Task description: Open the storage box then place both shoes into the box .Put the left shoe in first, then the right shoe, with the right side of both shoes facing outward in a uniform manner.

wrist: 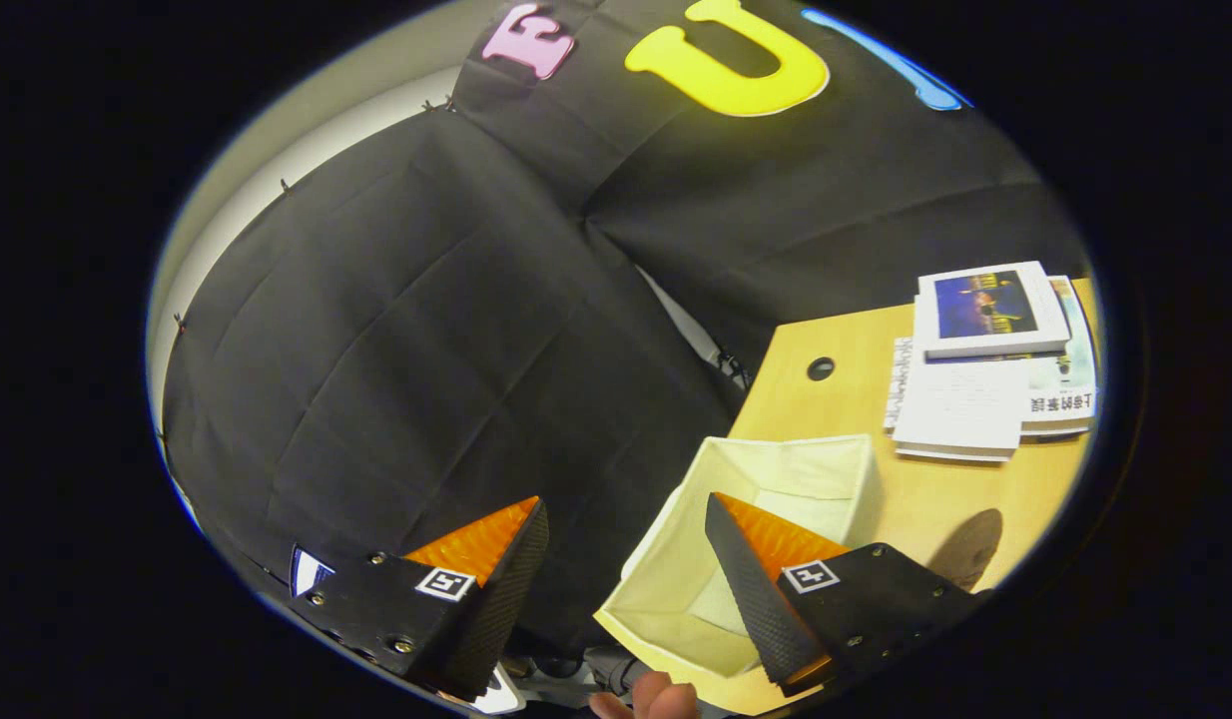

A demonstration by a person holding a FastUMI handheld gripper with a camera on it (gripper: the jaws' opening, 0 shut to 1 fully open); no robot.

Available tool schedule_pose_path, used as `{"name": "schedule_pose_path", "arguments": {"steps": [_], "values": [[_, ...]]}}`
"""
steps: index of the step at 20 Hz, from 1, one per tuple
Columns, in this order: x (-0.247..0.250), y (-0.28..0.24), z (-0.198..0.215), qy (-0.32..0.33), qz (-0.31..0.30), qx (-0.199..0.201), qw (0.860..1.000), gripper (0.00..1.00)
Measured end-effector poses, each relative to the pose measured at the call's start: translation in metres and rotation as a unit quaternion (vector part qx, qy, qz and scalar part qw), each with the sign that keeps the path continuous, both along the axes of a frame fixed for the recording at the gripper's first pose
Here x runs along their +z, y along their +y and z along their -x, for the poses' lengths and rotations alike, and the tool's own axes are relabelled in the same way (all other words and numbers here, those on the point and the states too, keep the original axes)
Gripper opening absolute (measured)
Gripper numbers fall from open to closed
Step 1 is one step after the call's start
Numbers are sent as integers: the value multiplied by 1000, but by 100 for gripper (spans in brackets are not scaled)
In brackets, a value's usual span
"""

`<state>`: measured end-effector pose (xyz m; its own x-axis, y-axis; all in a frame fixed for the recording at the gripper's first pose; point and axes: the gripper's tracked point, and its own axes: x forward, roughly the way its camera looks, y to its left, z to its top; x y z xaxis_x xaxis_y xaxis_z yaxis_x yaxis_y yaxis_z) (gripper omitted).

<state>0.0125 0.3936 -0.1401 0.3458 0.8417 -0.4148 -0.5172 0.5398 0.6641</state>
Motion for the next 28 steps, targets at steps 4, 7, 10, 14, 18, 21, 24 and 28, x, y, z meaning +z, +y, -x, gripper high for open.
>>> {"name": "schedule_pose_path", "arguments": {"steps": [4,7,10,14,18,21,24,28], "values": [[-14,-69,-10,-38,44,-59,997,96],[-34,-121,-21,-60,95,-103,988,96],[-61,-164,-20,-56,129,-139,980,96],[-89,-210,-15,-51,166,-175,969,96],[-128,-232,-1,-23,194,-183,963,96],[-157,-236,15,9,211,-172,962,96],[-193,-236,30,40,252,-149,955,96],[-228,-231,32,49,296,-120,946,95]]}}
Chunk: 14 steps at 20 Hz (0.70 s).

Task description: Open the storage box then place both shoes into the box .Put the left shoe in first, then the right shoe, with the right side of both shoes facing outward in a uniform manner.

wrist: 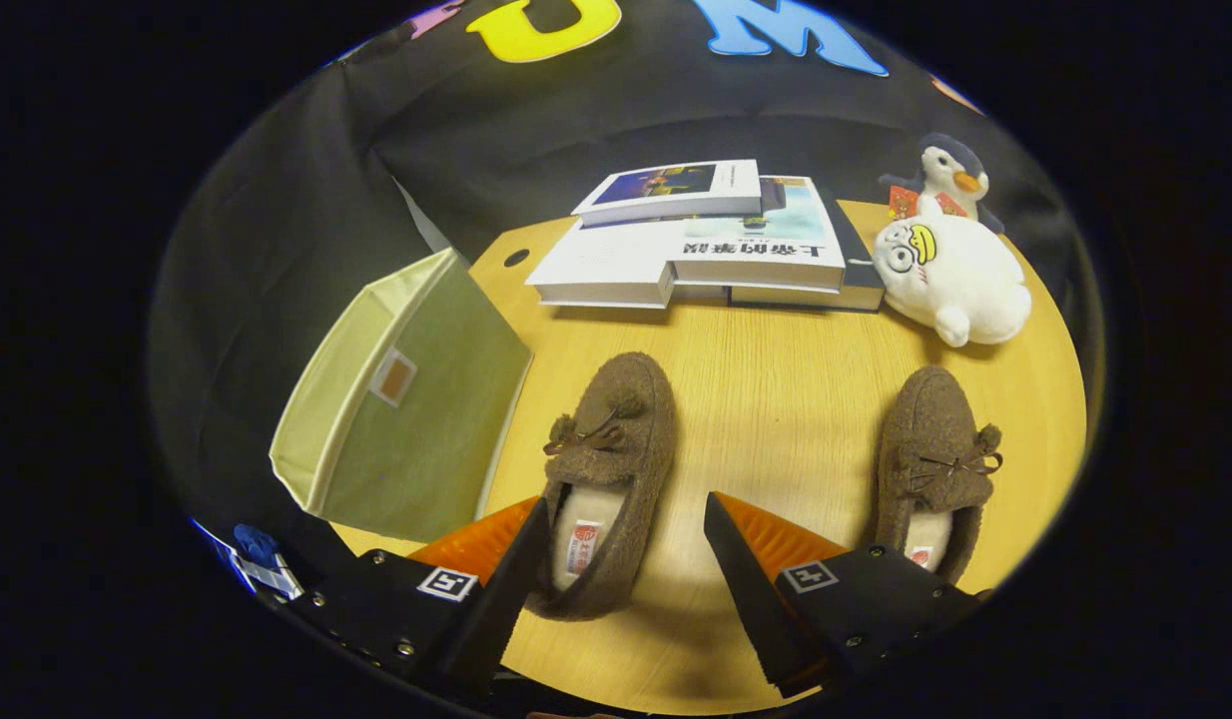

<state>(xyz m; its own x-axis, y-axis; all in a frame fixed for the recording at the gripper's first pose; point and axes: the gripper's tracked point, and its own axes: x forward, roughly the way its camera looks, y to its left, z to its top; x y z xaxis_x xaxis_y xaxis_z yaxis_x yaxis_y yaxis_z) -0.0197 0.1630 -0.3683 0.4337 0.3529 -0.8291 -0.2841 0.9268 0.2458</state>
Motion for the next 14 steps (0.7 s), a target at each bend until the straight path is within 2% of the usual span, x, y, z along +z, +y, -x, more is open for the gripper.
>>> {"name": "schedule_pose_path", "arguments": {"steps": [3,6,8,10,11,12,13,14], "values": [[-32,-1,-9,30,25,-8,999,93],[-53,-7,-26,40,51,-23,998,80],[-60,2,-32,55,33,-31,997,71],[-62,14,-33,62,13,-18,998,48],[-61,14,-31,65,22,-9,998,35],[-58,12,-31,66,34,-5,997,18],[-56,11,-32,70,41,-3,997,10],[-52,8,-34,68,51,-8,996,10]]}}
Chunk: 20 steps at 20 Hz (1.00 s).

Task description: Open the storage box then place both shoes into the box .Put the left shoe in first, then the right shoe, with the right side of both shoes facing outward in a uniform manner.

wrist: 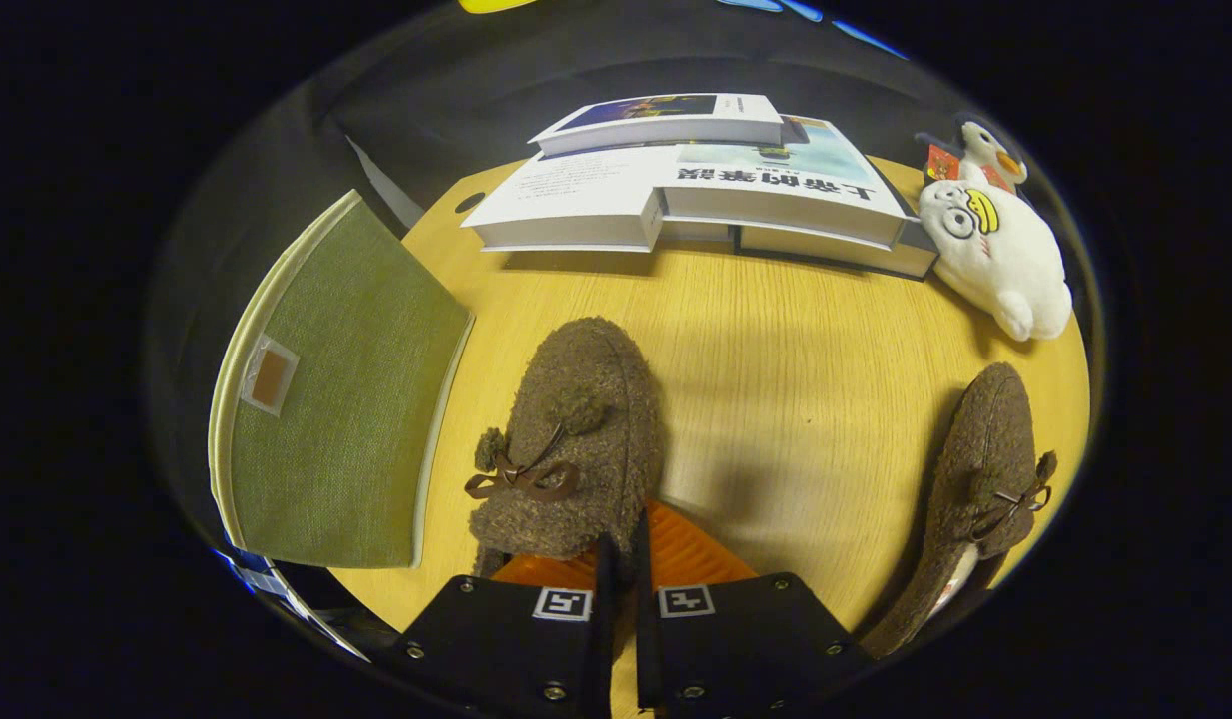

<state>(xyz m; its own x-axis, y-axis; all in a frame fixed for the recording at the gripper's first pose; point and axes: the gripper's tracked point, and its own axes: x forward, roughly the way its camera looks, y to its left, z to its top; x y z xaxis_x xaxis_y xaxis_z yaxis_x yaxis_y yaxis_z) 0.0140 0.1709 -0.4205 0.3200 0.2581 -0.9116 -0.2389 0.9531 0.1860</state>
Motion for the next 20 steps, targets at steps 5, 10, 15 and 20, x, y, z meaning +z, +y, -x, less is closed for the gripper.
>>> {"name": "schedule_pose_path", "arguments": {"steps": [5,10,15,20], "values": [[31,-3,-3,9,-19,-18,1000,0],[89,-1,-11,-16,-37,-24,999,0],[150,15,-21,-40,-59,-32,997,0],[198,56,-29,-55,-77,-13,995,0]]}}
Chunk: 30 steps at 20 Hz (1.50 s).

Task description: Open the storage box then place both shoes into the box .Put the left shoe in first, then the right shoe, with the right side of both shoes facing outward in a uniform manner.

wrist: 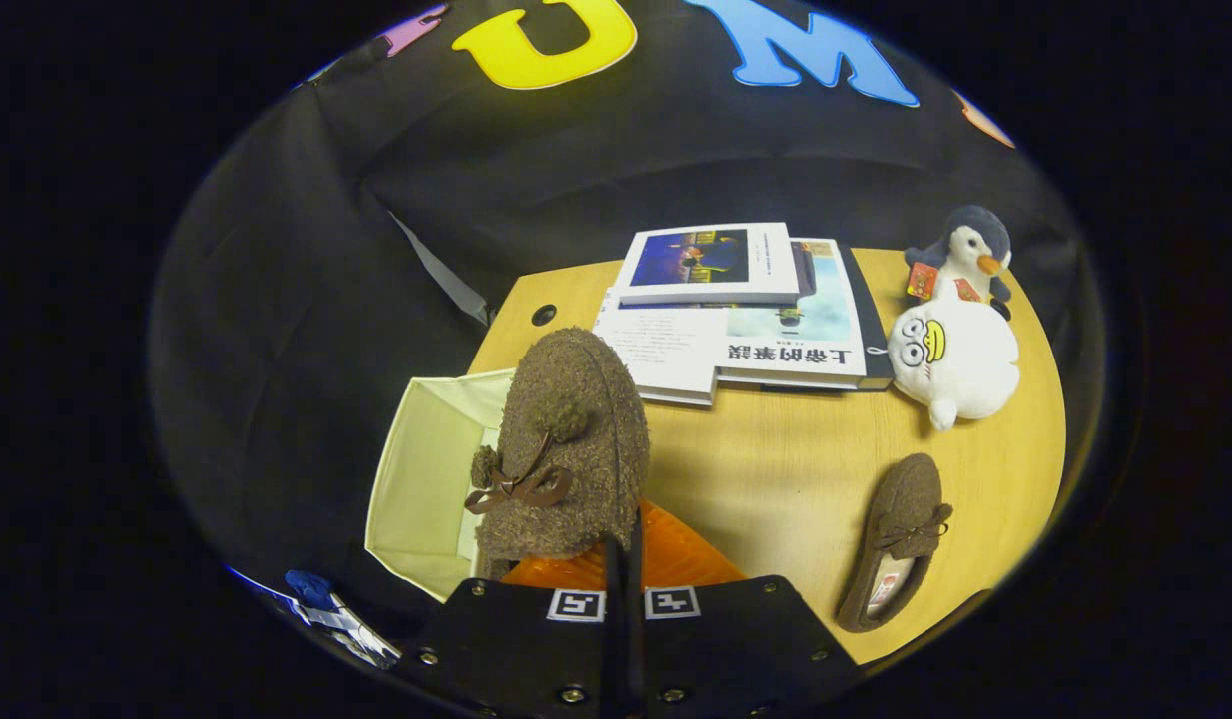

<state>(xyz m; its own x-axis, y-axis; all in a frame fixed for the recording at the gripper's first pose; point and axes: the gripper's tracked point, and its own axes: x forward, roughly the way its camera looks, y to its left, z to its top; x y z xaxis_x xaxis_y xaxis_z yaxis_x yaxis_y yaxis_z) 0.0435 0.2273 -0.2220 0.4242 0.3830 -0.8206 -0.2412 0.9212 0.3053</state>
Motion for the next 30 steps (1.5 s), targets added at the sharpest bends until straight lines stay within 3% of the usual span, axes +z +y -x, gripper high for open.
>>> {"name": "schedule_pose_path", "arguments": {"steps": [5,12,18,23,25,28,30], "values": [[24,62,-5,-10,-10,42,999,0],[9,152,5,8,-3,109,994,1],[-28,191,13,20,37,145,988,1],[-39,206,16,27,31,154,987,2],[-33,206,16,22,30,154,987,19],[-29,198,7,-12,41,156,987,98],[-20,192,5,-26,43,158,986,97]]}}
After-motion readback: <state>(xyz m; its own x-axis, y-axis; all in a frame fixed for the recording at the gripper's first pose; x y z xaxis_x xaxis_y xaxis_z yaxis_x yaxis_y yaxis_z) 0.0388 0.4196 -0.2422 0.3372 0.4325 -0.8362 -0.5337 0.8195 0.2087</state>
